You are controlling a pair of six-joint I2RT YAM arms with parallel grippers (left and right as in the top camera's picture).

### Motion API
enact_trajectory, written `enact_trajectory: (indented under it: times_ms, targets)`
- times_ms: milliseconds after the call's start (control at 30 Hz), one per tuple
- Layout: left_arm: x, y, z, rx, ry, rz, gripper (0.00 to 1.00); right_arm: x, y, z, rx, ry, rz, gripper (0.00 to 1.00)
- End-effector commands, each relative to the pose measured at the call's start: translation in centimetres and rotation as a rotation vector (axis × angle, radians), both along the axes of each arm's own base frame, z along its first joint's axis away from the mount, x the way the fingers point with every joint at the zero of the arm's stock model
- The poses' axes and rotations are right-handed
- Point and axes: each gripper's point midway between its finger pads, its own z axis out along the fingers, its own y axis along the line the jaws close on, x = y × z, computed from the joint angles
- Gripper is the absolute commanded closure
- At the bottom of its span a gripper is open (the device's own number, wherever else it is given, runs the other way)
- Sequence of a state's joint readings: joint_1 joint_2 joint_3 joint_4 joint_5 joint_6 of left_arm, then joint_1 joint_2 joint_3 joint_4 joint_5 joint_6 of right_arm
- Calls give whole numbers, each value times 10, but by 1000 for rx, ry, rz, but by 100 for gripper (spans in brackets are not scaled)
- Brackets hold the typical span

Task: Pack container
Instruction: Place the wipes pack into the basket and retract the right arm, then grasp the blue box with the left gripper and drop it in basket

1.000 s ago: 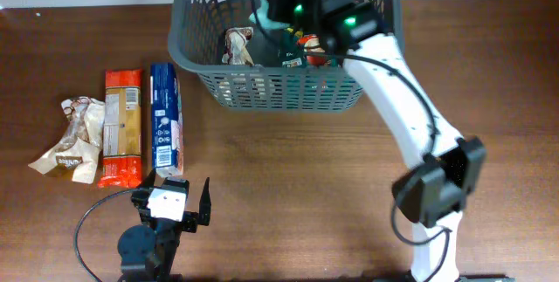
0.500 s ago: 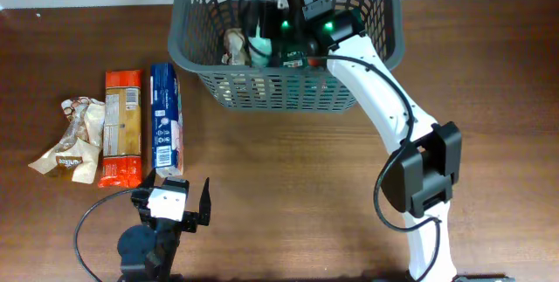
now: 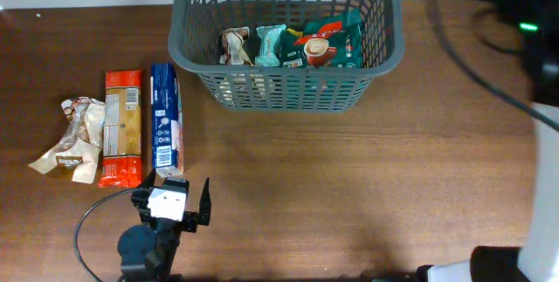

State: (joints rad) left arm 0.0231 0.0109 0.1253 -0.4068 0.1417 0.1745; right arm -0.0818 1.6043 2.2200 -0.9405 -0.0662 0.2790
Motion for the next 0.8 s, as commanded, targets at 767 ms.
enact_trajectory:
  times_ms: [767]
  targets:
    - [-6, 55, 93, -121, 220, 398, 1, -10, -128, -218, 229, 730, -239, 1]
